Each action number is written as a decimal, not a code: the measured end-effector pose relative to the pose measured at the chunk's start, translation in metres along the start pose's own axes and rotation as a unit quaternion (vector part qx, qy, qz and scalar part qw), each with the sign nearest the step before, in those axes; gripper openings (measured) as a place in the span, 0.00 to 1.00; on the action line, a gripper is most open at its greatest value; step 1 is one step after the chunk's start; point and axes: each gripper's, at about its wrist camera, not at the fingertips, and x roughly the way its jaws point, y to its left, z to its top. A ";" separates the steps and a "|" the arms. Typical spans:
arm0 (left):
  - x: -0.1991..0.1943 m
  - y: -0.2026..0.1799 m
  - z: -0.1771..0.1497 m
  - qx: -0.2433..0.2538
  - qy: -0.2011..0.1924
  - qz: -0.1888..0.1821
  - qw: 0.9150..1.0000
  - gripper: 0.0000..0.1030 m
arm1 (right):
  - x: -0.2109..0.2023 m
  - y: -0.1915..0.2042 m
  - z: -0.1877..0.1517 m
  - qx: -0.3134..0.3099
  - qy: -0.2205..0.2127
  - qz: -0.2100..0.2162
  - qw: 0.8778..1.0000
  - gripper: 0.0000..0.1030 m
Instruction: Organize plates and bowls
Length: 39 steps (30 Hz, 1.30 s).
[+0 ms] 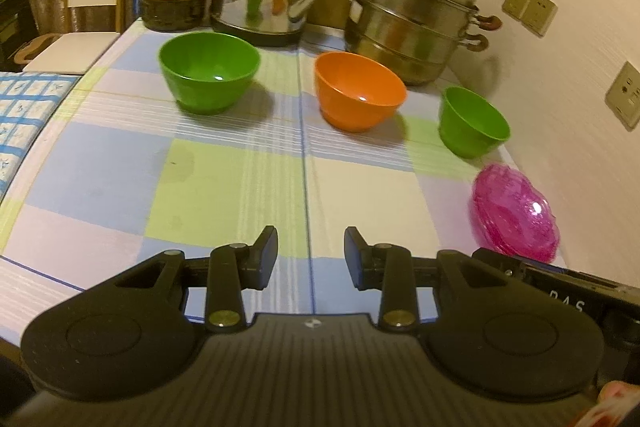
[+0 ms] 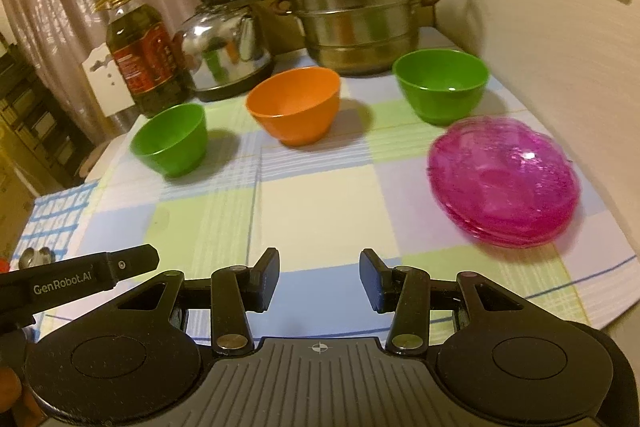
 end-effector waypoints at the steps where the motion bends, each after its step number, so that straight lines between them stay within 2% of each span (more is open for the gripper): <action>1: 0.000 0.002 0.001 -0.002 0.000 0.002 1.000 0.31 | 0.002 0.003 0.001 -0.002 0.001 0.002 1.000 0.44; 13: 0.012 0.036 0.021 -0.021 -0.005 0.026 0.999 0.31 | 0.034 0.029 0.013 -0.022 0.017 0.023 0.999 0.44; 20: 0.028 0.061 0.046 -0.027 -0.010 0.038 0.999 0.32 | 0.061 0.050 0.033 -0.037 0.018 0.041 0.998 0.44; 31: 0.082 0.106 0.104 -0.042 -0.024 0.053 0.997 0.32 | 0.124 0.087 0.080 -0.046 0.011 0.071 0.996 0.44; 39: 0.127 0.136 0.134 -0.070 -0.032 0.066 0.995 0.32 | 0.175 0.105 0.108 -0.044 0.013 0.090 0.995 0.43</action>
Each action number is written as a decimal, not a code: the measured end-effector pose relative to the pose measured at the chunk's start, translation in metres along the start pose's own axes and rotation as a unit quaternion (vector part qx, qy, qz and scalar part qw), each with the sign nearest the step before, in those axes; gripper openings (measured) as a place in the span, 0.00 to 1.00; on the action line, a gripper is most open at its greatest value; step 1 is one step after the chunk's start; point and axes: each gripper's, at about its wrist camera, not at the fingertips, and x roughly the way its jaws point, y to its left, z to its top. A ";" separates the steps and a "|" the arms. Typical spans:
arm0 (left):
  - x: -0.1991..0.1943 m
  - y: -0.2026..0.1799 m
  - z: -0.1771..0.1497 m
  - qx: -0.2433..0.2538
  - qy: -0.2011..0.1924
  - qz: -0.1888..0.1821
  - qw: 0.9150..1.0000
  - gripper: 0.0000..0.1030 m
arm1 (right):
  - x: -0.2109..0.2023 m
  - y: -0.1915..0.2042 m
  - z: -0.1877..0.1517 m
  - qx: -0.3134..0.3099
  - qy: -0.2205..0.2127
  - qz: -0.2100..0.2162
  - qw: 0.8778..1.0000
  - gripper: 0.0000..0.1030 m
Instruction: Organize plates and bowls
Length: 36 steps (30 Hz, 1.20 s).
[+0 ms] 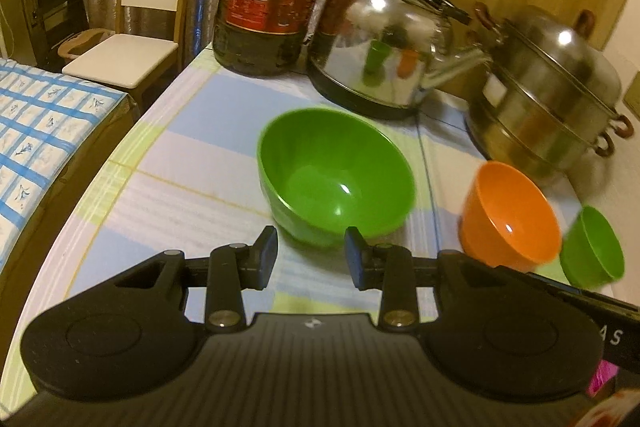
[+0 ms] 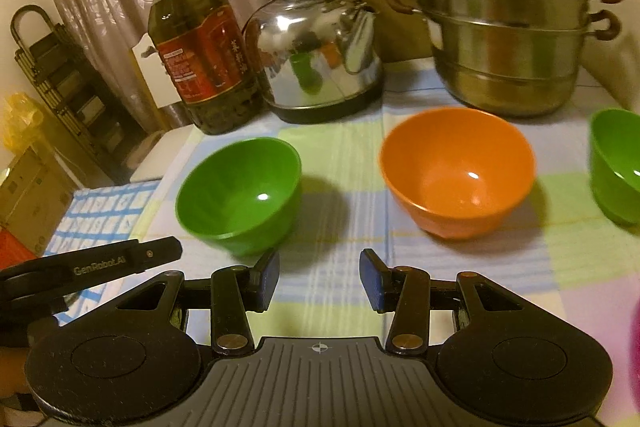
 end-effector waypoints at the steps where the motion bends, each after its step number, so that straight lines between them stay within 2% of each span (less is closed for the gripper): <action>1: 0.006 0.002 0.004 -0.002 0.000 0.002 1.000 0.32 | 0.005 0.001 0.004 0.001 0.000 0.003 1.000 0.43; 10: 0.046 0.021 0.019 -0.031 0.007 0.012 0.999 0.32 | 0.059 -0.003 0.033 0.025 0.009 0.025 0.999 0.43; 18: 0.067 0.028 0.026 -0.033 0.010 0.009 0.999 0.31 | 0.098 0.000 0.047 0.017 0.032 0.035 0.999 0.43; 26: 0.076 0.030 0.025 -0.023 0.010 0.014 1.000 0.26 | 0.125 0.009 0.041 0.006 0.052 0.035 0.998 0.43; 33: 0.078 0.036 0.026 -0.034 0.011 0.003 0.999 0.23 | 0.136 0.011 0.031 -0.005 0.064 0.028 0.998 0.43; 34: 0.078 0.036 0.026 -0.034 0.011 0.001 0.999 0.23 | 0.136 0.011 0.031 -0.005 0.062 0.029 0.998 0.42; 36: 0.078 0.036 0.025 -0.036 0.011 -0.003 0.999 0.21 | 0.136 0.011 0.030 -0.006 0.060 0.031 0.998 0.33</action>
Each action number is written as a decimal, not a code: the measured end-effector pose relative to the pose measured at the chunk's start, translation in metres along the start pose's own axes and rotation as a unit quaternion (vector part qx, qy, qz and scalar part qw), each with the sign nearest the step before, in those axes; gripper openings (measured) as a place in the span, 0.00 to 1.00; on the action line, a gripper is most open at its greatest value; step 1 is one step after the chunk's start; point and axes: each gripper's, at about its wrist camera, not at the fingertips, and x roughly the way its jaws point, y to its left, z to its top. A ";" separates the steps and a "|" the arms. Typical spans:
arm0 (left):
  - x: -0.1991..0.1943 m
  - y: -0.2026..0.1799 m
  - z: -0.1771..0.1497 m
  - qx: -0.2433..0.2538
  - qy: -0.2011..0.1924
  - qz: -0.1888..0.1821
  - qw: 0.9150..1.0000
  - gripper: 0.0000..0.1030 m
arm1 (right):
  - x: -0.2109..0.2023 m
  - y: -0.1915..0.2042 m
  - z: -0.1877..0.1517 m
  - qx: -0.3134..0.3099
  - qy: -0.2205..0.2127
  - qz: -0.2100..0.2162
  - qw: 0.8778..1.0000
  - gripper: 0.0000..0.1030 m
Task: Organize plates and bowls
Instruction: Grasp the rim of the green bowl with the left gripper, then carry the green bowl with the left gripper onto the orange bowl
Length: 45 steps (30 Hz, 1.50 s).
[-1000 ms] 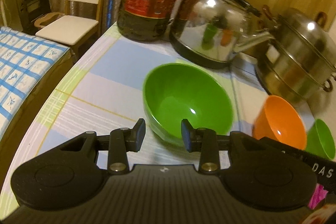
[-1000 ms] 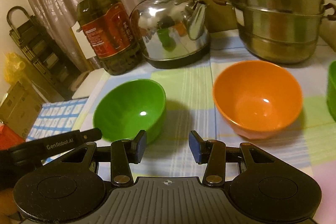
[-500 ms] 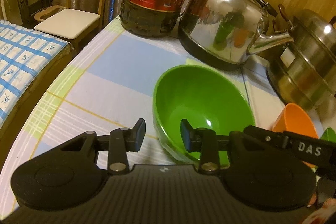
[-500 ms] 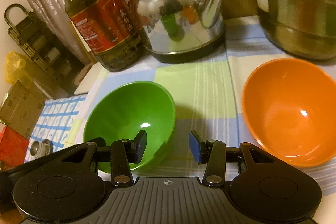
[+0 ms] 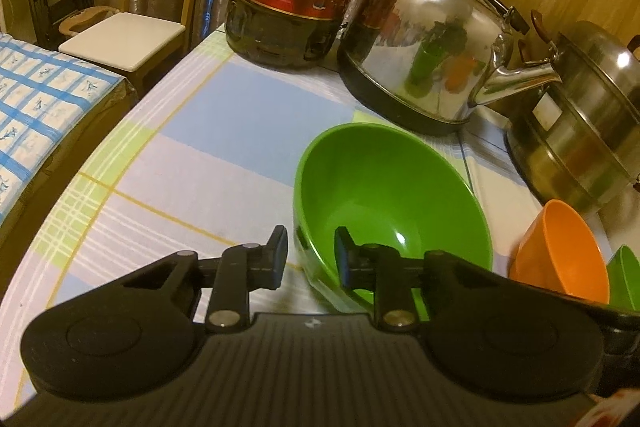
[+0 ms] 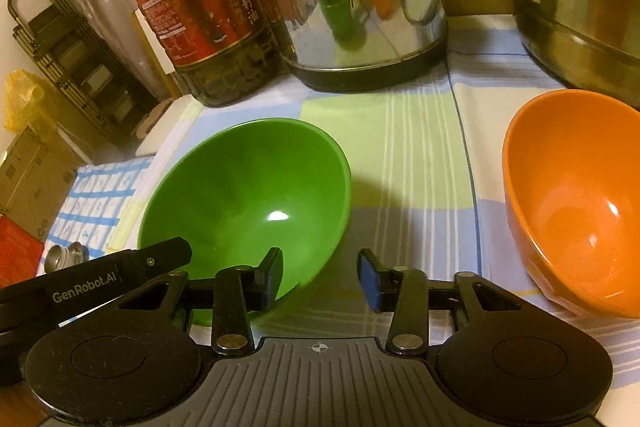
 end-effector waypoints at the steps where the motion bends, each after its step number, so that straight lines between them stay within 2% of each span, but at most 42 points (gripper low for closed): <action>1: 0.001 0.000 0.000 -0.001 0.001 -0.002 1.000 0.20 | -0.001 0.000 0.000 0.000 -0.001 0.003 1.000 0.32; 12: 0.000 -0.008 0.001 0.028 0.005 0.010 1.000 0.19 | -0.002 0.002 0.001 -0.003 -0.001 0.000 1.000 0.26; 21: -0.015 -0.014 0.005 0.032 0.002 0.010 0.999 0.18 | -0.015 0.005 0.003 -0.010 -0.008 0.004 1.000 0.25; 28: -0.040 -0.029 0.010 0.030 -0.009 -0.004 0.999 0.18 | -0.045 0.005 0.009 -0.007 -0.022 0.004 1.000 0.25; 32: -0.053 -0.044 0.013 0.036 -0.021 -0.024 0.999 0.18 | -0.067 0.003 0.011 -0.001 -0.032 -0.005 0.999 0.25; 45: -0.060 -0.109 0.010 0.061 -0.026 -0.076 0.995 0.18 | -0.126 -0.035 0.015 0.019 -0.059 -0.051 0.997 0.25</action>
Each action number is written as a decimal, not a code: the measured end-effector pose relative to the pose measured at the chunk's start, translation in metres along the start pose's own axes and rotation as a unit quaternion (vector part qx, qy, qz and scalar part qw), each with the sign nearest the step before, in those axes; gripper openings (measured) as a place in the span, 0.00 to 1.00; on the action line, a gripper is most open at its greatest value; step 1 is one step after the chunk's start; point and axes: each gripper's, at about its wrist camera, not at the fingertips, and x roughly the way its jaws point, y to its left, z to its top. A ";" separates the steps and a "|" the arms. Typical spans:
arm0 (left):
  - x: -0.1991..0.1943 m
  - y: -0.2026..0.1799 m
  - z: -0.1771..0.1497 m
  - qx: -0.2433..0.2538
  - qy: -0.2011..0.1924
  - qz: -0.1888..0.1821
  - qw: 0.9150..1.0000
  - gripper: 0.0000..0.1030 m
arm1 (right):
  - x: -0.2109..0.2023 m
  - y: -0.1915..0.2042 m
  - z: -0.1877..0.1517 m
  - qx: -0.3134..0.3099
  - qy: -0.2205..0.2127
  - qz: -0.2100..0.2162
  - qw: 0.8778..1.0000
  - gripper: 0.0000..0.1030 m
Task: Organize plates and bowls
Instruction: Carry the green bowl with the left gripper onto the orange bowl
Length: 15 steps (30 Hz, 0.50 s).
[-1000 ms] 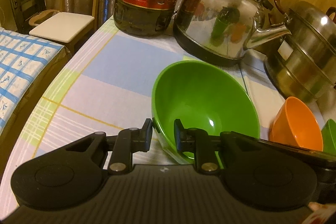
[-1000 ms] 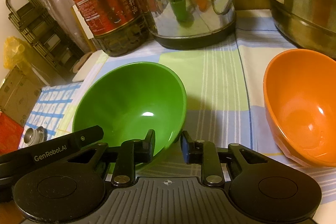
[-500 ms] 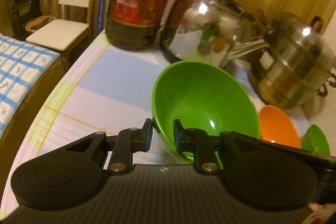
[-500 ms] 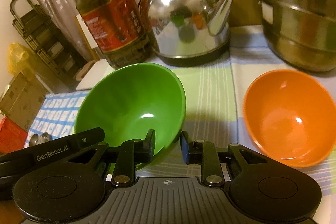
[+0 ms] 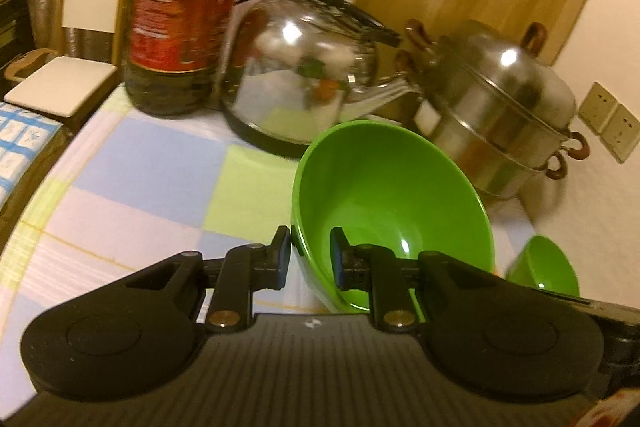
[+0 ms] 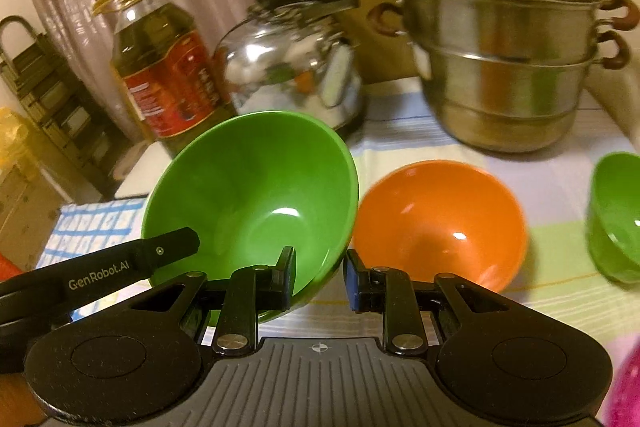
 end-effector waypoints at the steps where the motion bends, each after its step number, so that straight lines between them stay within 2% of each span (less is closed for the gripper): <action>1: 0.002 -0.005 0.000 0.002 -0.001 -0.004 1.000 0.18 | -0.002 -0.005 0.001 0.002 -0.002 -0.004 1.000 0.25; 9: 0.025 -0.045 0.000 0.020 0.004 -0.029 0.999 0.18 | -0.012 -0.044 0.008 0.020 -0.007 -0.034 0.999 0.25; 15: 0.045 -0.064 -0.004 0.028 0.025 -0.034 0.999 0.18 | -0.016 -0.064 0.014 0.029 -0.014 -0.053 0.998 0.25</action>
